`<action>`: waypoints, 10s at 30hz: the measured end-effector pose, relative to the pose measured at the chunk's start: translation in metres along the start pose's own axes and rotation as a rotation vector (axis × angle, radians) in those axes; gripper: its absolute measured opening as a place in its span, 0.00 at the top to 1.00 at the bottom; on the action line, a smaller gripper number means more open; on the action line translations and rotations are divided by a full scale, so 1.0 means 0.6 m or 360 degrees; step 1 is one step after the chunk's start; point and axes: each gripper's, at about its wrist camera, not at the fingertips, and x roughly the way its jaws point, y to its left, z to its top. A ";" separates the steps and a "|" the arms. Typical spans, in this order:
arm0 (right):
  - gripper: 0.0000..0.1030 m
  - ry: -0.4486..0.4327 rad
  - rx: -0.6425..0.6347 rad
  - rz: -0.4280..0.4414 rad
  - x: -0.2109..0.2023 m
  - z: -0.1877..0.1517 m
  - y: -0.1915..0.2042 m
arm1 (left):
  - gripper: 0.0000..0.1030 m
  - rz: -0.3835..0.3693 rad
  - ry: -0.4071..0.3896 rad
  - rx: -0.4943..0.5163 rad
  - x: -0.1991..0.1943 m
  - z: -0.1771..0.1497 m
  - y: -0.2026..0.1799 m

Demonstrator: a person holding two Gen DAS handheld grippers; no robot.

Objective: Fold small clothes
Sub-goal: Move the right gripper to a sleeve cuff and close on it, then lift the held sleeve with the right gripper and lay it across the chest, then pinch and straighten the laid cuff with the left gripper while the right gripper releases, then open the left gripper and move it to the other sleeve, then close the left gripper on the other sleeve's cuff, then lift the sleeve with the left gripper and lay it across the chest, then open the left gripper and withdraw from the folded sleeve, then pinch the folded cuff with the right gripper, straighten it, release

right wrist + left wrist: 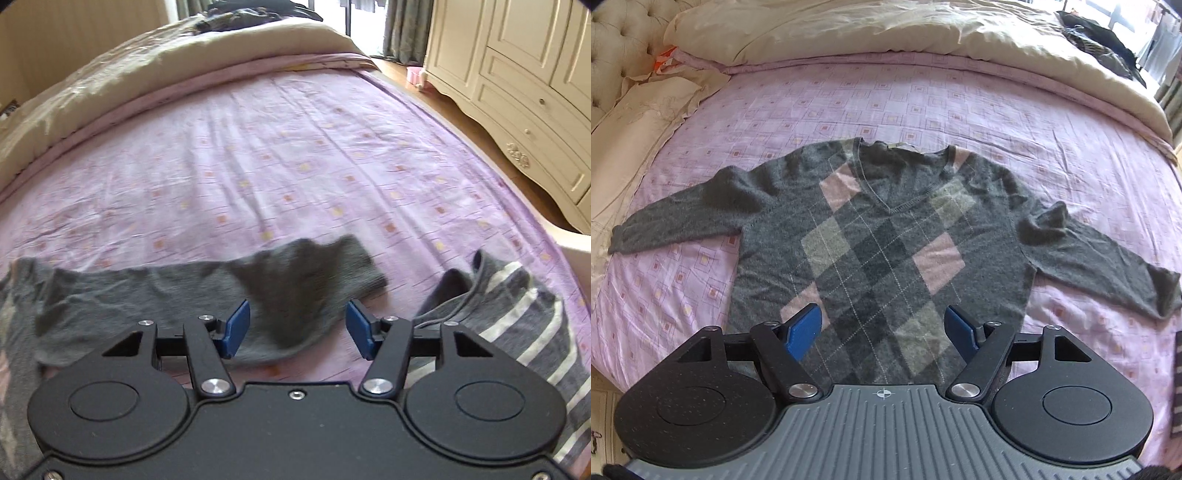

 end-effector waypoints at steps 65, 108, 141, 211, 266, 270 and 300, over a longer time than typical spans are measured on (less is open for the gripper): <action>0.51 0.0146 -0.0664 0.0990 -0.114 -0.169 0.795 | 0.30 -0.0244 0.0016 0.0170 0.203 0.108 0.388; 0.84 0.0353 -0.0329 0.0469 0.100 -0.030 0.497 | 0.95 -0.0057 0.0048 0.0080 0.323 0.144 0.297; 0.21 0.0200 -0.0308 0.0373 0.009 -0.076 0.479 | 0.00 -0.0377 0.0092 0.0139 0.365 0.112 0.298; 0.12 0.0384 -0.0685 0.0810 -0.123 -0.242 0.781 | 0.85 -0.0061 -0.0474 -0.0905 0.216 0.096 0.854; 0.12 0.0206 -0.0374 0.0664 0.006 -0.079 0.582 | 0.54 -0.0271 -0.0067 0.0194 0.305 0.125 0.257; 0.12 0.0191 -0.0422 0.0587 0.033 -0.057 0.627 | 0.47 -0.0300 -0.0010 0.0163 0.342 0.114 0.285; 0.42 0.0173 -0.0324 0.0554 0.057 -0.080 0.526 | 0.16 -0.0374 -0.0175 0.0319 0.293 0.082 0.271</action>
